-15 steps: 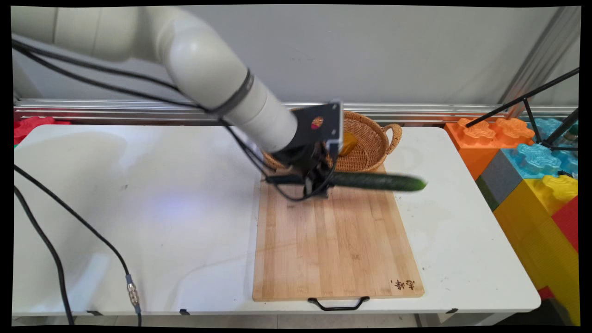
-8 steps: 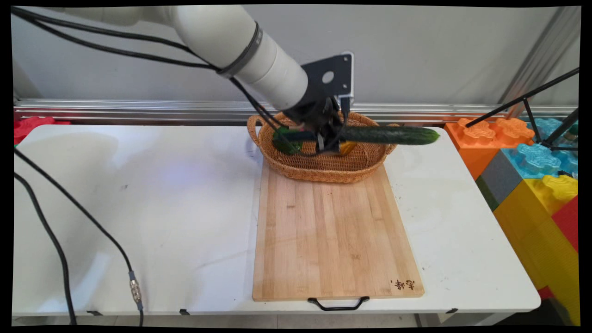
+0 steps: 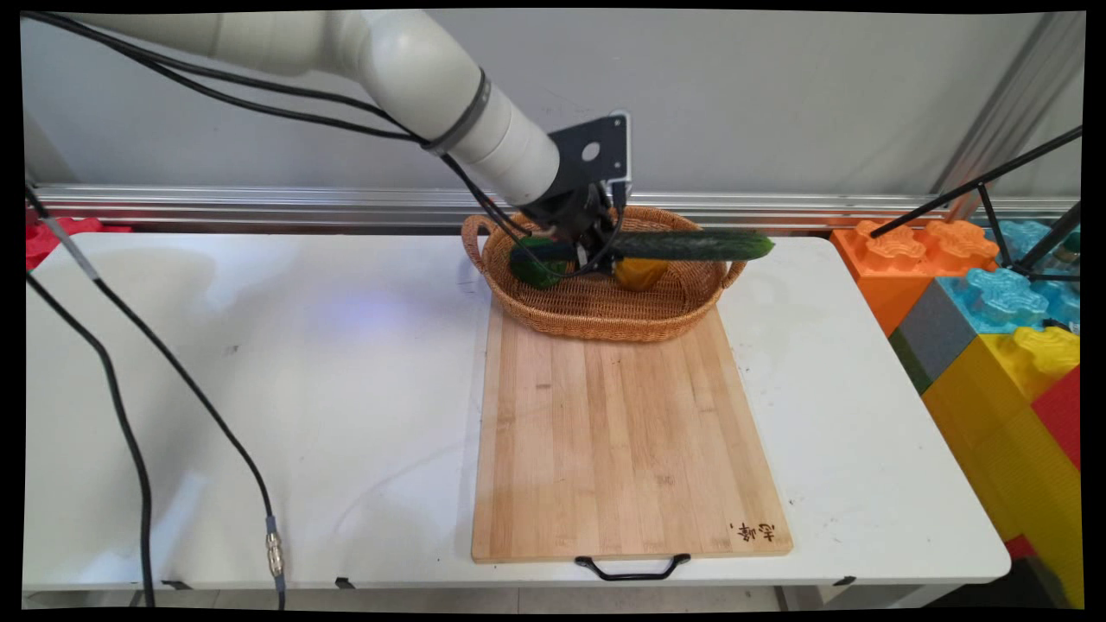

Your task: Place the picked object in the vegetable basket

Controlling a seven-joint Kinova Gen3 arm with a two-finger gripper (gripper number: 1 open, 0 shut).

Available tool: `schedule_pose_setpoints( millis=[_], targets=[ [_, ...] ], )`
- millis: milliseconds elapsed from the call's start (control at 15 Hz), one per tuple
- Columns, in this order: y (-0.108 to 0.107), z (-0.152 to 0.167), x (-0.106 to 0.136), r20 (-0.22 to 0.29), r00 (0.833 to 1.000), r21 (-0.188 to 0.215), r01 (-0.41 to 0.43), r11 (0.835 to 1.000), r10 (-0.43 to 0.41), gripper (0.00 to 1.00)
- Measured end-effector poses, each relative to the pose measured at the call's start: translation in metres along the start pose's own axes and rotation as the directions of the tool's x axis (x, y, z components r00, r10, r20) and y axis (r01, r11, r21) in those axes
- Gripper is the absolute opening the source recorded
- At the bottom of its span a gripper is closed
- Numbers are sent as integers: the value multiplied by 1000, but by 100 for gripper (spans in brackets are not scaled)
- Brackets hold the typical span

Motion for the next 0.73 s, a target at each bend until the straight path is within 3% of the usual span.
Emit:
schedule_pose_setpoints(
  millis=[333, 400, 733],
  targets=[
    [-5, 28, -16, -8, 1000, -41, 28, 999, -29, 0],
    [-6, 32, -18, -10, 999, -50, 32, 998, -33, 100],
    [-6, 34, -8, -36, 998, -77, 47, 996, -50, 100]
  ],
)
